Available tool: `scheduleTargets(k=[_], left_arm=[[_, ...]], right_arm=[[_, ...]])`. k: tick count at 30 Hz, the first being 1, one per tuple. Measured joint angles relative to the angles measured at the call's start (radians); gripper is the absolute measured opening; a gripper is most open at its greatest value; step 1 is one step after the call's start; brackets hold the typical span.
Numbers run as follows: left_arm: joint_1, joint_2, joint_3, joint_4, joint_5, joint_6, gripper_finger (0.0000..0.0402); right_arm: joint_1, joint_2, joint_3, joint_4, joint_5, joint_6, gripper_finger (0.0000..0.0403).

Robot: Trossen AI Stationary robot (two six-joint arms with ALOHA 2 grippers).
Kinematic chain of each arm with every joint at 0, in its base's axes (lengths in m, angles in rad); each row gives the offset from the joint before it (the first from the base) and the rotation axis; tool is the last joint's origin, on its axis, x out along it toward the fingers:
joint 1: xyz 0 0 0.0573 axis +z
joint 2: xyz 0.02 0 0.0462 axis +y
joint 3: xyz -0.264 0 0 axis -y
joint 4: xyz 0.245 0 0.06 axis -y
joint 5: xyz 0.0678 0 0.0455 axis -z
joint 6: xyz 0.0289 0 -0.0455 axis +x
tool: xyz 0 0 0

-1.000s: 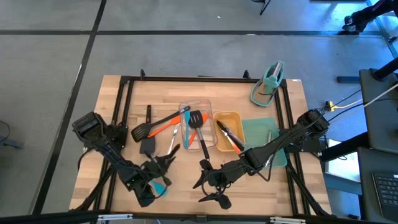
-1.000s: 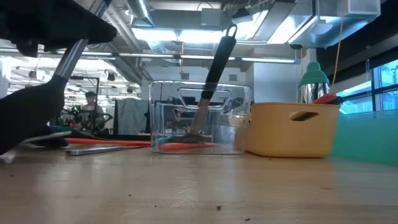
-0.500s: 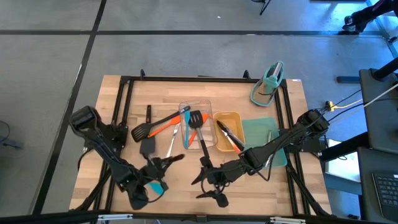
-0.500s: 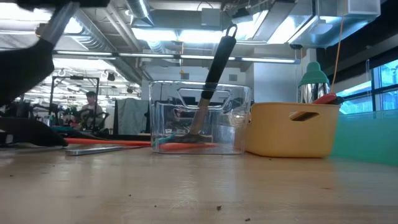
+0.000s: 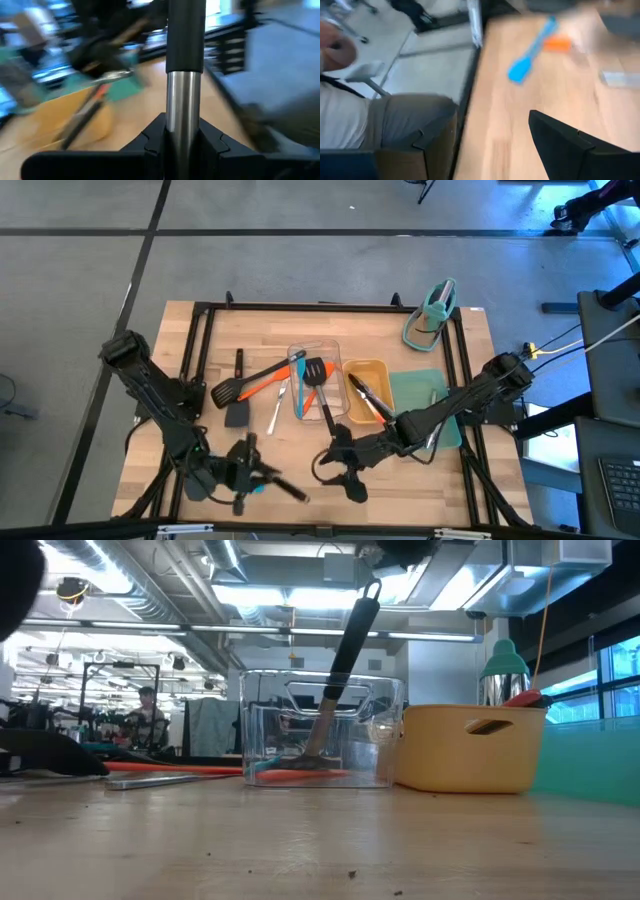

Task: Pick & Place Kitchen Items
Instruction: Put the black spatula into the transparent bin

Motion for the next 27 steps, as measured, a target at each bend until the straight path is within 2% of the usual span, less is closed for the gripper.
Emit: scheduleTargets(k=[4, 9, 12, 15, 21, 27], left_arm=[[0.027, -0.006, 0.000, -0.051, 0.125, -0.022, 0.0055], [0.121, 0.025, 0.000, -0.174, 0.250, -0.150, 0.0055], [0.179, 0.052, 0.000, -0.195, 0.323, -0.166, 0.0055], [0.226, 0.077, 0.000, -0.203, 0.387, -0.166, 0.0055], [0.272, 0.116, 0.000, -0.207, 0.463, -0.166, 0.0055], [0.284, 0.117, 0.000, -0.199, 0.465, -0.159, 0.0055]], right_arm=[[-0.023, -0.039, -0.001, -0.088, -0.022, 0.130, 0.0252], [-0.063, -0.065, 0.000, 0.019, -0.027, 0.156, 0.0252], [-0.090, -0.063, 0.000, 0.057, -0.103, 0.174, 0.0252], [-0.111, -0.054, 0.001, 0.011, -0.161, 0.217, 0.0252], [-0.120, -0.053, 0.000, -0.076, -0.152, 0.267, 0.0252], [-0.113, -0.032, 0.001, -0.069, -0.153, 0.309, 0.0252]])
